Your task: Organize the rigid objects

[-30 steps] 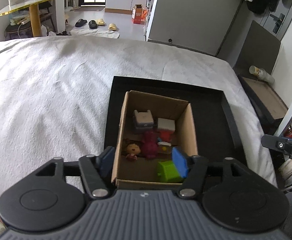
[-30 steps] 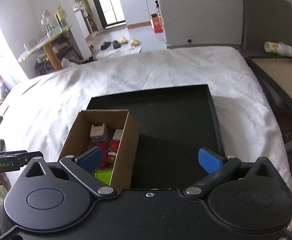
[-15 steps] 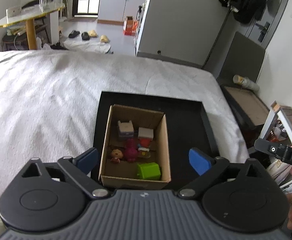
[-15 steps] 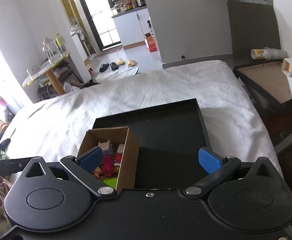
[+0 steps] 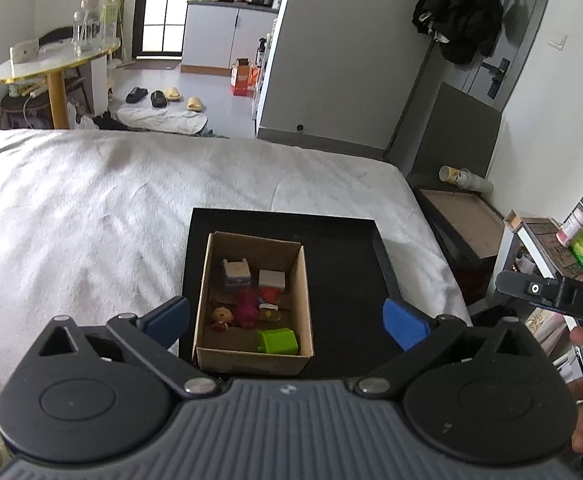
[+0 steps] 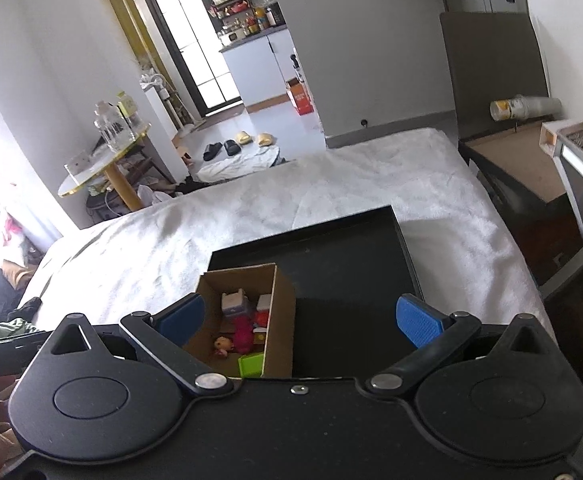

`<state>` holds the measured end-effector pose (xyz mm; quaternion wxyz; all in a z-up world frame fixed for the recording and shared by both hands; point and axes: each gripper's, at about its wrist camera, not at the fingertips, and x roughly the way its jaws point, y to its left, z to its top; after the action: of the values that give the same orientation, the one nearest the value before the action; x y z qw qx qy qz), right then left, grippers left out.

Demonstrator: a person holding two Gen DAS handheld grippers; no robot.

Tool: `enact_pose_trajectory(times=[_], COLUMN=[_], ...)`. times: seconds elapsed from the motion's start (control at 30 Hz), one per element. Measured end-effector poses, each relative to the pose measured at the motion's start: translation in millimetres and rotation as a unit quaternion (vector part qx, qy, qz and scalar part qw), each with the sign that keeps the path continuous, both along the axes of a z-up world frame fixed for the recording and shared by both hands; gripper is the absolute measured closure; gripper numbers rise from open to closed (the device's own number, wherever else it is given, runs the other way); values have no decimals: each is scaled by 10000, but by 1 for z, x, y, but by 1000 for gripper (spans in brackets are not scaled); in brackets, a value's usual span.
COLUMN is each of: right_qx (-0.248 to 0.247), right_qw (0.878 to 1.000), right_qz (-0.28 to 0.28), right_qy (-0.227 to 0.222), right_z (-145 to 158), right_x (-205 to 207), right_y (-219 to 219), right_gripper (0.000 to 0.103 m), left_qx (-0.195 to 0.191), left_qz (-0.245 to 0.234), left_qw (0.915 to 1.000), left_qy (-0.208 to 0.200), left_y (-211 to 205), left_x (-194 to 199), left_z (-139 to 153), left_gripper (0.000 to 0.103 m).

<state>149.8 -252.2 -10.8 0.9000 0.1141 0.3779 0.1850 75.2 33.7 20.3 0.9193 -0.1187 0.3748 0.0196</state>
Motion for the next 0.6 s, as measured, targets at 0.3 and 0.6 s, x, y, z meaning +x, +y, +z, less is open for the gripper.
enact_pose_trajectory(times=[0.3, 0.6], right_qx=[-118, -99], right_qw=[9996, 9987], right_qz=[92, 210], right_qy=[-219, -450], right_z=[26, 44], right_x=[-22, -41], right_y=[-2, 4], right_gripper=[0, 0], left_qx=[46, 178], left_qz=[15, 95], left_qw=[9999, 9993], left_qy=[-164, -330], left_y=[-5, -5], left_x=[-30, -57], left_z=[19, 33], left_gripper=[0, 0])
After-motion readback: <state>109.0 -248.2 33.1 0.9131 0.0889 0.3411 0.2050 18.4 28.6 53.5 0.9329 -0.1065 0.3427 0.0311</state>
